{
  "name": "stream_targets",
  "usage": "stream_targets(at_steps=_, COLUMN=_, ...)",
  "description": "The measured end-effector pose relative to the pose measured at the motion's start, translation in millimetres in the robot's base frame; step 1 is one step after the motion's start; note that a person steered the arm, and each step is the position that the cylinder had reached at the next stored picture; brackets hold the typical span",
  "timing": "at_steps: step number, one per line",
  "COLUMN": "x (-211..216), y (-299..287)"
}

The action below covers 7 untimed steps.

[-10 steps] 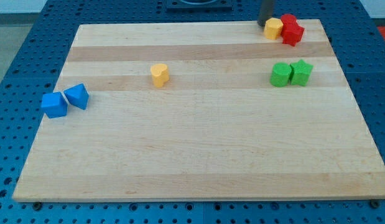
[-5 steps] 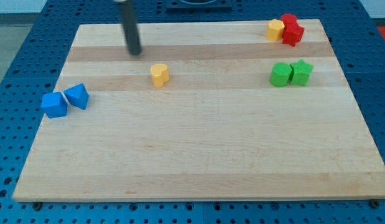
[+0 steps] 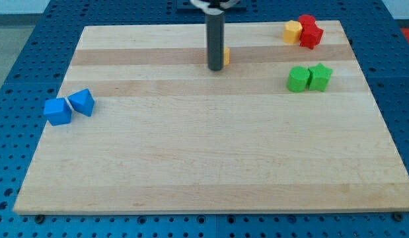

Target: Slide the heart diagonally top left to the green circle

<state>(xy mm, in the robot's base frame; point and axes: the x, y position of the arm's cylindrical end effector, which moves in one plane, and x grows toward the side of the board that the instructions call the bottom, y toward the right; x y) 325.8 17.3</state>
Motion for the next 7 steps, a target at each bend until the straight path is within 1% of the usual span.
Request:
stream_targets(at_steps=1, x=9.0, y=-10.1)
stream_targets(at_steps=2, x=28.6, y=-65.1)
stream_targets(at_steps=3, x=1.4, y=-97.8)
stream_targets(at_steps=4, x=-49.1, y=-90.3)
stream_targets(at_steps=5, x=-57.8, y=-38.0)
stream_targets(at_steps=6, x=-57.8, y=-28.0)
stream_targets(at_steps=7, x=-57.8, y=-70.4)
